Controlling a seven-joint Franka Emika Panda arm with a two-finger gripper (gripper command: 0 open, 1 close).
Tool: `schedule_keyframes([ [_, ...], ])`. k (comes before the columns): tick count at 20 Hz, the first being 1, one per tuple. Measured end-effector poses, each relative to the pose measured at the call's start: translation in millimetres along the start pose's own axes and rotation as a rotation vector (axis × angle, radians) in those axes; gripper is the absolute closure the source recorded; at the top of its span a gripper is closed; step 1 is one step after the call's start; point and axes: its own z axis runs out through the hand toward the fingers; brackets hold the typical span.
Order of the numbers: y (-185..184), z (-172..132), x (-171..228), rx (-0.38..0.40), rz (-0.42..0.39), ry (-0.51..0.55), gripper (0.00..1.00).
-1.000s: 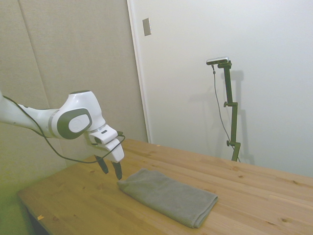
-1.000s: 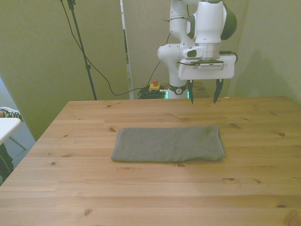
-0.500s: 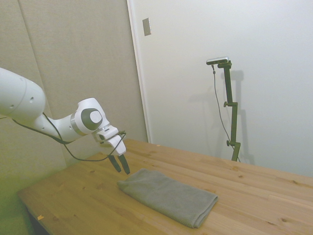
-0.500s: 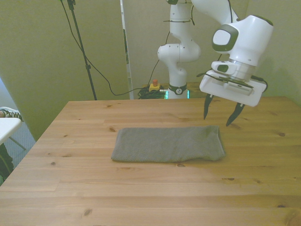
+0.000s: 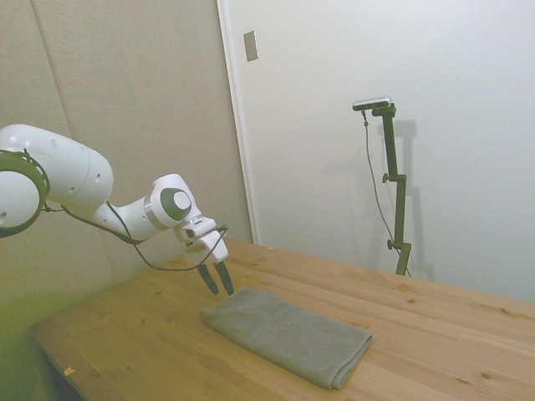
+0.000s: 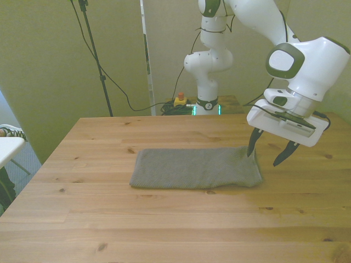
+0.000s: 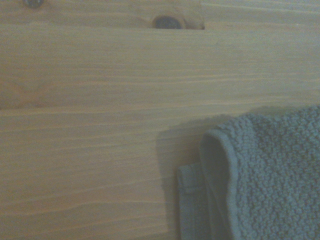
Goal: Fold the towel
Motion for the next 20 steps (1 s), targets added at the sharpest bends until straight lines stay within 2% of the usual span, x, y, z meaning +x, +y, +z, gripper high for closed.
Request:
schedule_keyframes([
  [13,3.7,12.2,-7.3,-0.047,-0.024,0.013,0.0],
  [20,12.6,25.2,5.5,-0.076,-0.019,0.028,0.0],
])
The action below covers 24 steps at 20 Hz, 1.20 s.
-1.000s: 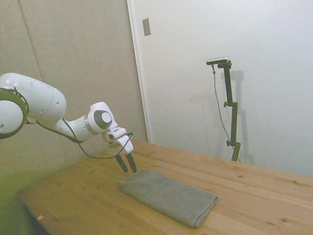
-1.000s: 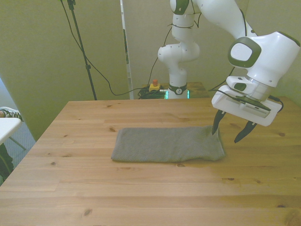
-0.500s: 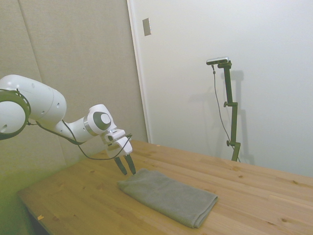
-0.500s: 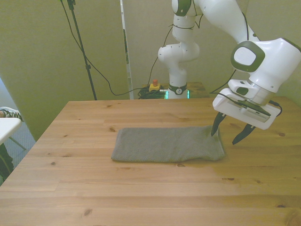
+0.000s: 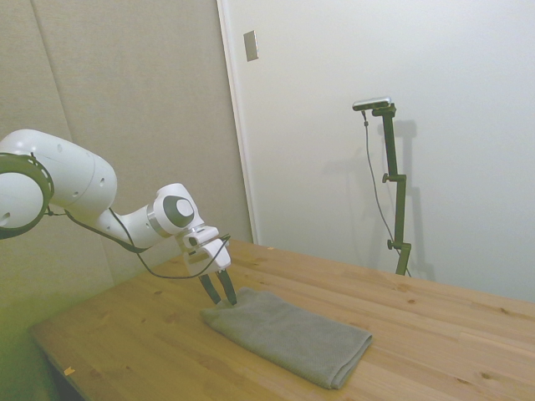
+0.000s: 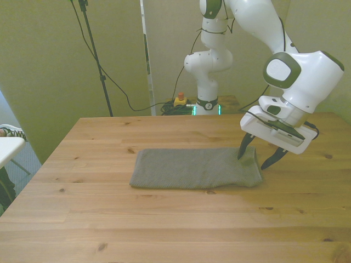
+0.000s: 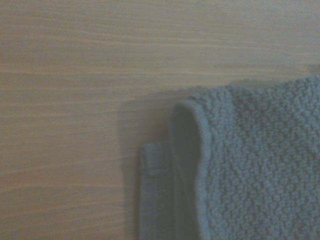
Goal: Fold the towel
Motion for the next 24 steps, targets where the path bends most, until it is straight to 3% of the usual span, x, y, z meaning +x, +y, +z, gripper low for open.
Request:
schedule_keyframes([
  [2,2.7,2.9,4.7,-0.007,-0.002,0.008,0.0],
  [3,4.1,4.4,7.1,-0.01,-0.004,0.01,1.0],
  [24,16.6,19.0,9.1,-0.031,-0.02,0.008,1.0],
])
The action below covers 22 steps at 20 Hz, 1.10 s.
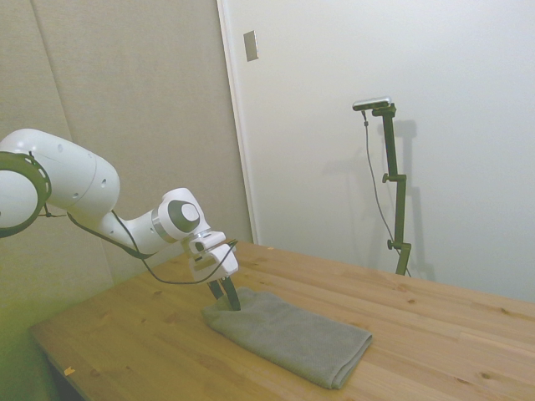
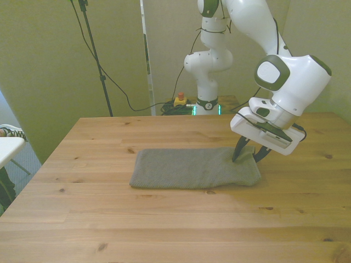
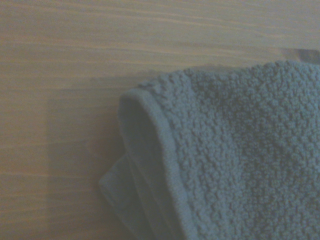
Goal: Fold the towel
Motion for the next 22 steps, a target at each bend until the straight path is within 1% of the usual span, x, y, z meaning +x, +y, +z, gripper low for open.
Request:
schedule_keyframes([
  [5,2.3,2.6,2.0,-0.003,0.001,-0.002,1.0],
  [10,9.1,-1.2,2.4,-0.001,-0.009,-0.001,1.0],
  [12,11.7,-6.2,4.7,0.01,-0.021,0.003,1.0],
  [15,19.8,-17.1,17.0,0.028,-0.014,0.008,1.0],
  [18,32.0,-28.0,35.7,0.057,-0.01,-0.004,1.0],
  [22,55.7,-43.7,69.6,0.148,-0.004,-0.087,1.0],
])
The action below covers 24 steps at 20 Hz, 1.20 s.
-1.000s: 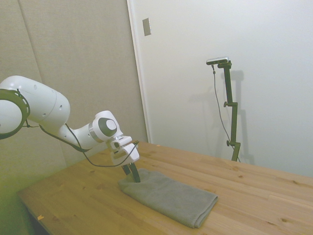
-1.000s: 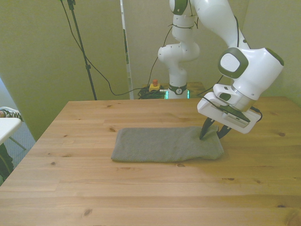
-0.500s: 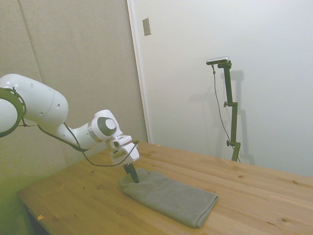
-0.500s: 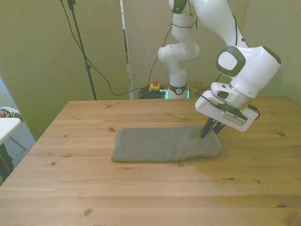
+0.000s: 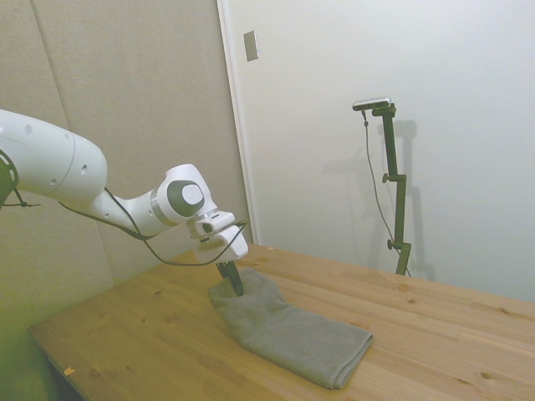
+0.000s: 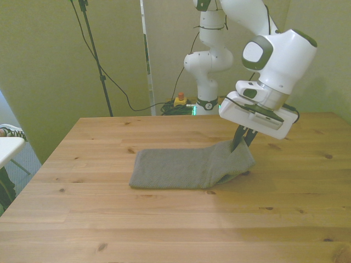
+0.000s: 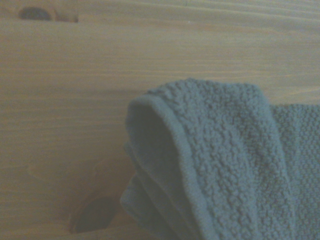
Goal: Fold the towel
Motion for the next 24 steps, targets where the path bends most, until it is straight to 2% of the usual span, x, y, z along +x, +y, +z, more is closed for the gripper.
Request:
schedule_keyframes([
  [4,31.9,-6.4,41.1,0.063,0.013,-0.08,1.0],
  [10,80.6,9.6,97.9,0.119,0.047,-0.172,1.0],
  [18,121.6,16.7,165.6,0.158,0.118,-0.197,1.0],
  [24,144.9,29.6,187.5,0.139,0.166,-0.203,1.0],
])
